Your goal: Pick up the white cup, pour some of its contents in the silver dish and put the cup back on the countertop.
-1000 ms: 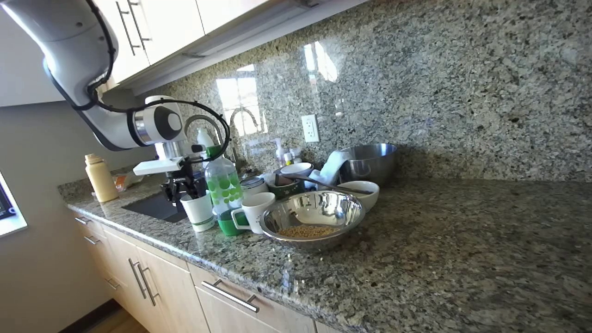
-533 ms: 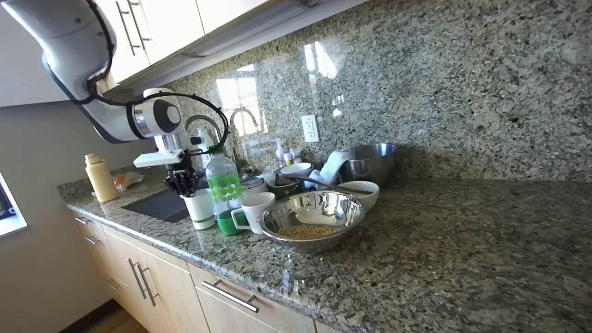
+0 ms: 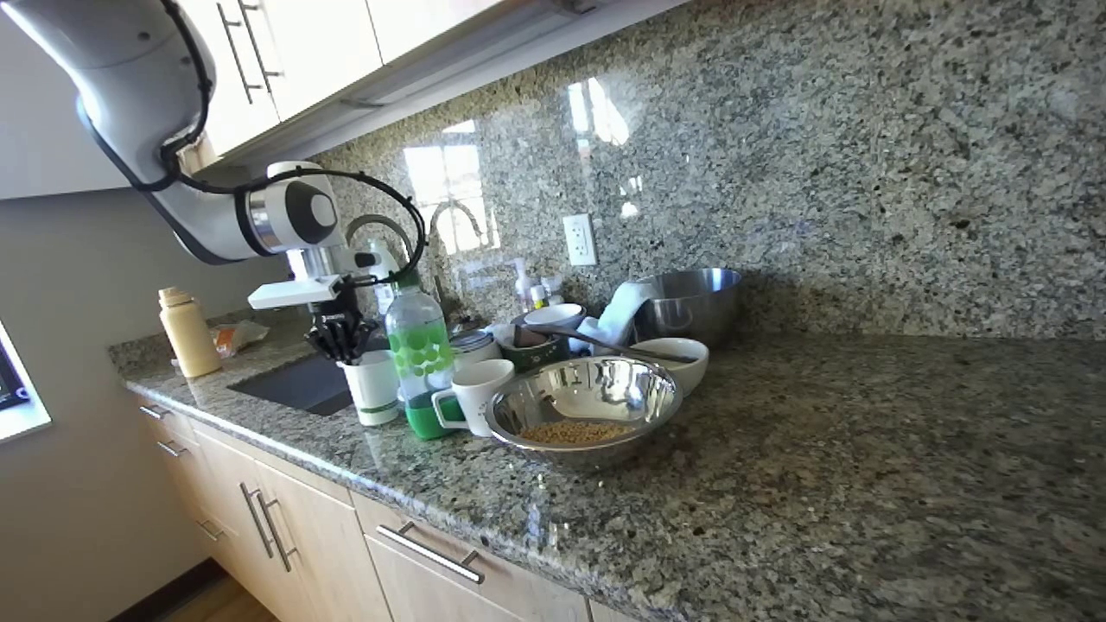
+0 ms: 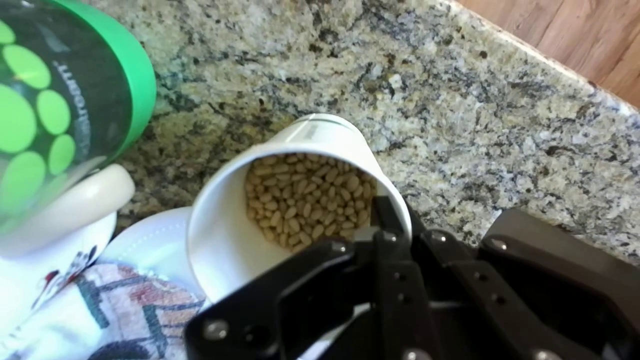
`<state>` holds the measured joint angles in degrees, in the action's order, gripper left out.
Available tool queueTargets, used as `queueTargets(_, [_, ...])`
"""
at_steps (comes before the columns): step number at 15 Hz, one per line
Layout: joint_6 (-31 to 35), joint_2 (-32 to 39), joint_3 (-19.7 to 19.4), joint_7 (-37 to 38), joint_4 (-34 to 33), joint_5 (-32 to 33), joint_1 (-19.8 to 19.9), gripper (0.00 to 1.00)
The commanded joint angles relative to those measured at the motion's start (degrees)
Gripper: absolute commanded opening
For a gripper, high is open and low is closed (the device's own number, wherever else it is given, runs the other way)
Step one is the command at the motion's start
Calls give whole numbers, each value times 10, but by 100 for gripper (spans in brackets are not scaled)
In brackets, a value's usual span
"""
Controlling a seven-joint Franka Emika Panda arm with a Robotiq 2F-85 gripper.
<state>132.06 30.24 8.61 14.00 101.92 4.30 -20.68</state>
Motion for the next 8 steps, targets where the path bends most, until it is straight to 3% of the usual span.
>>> queueTargets(1, [-38,-41,1,12,16,-6,2,1])
queueTargets(8, [-99,-150,21,-12,50,-36,19,1])
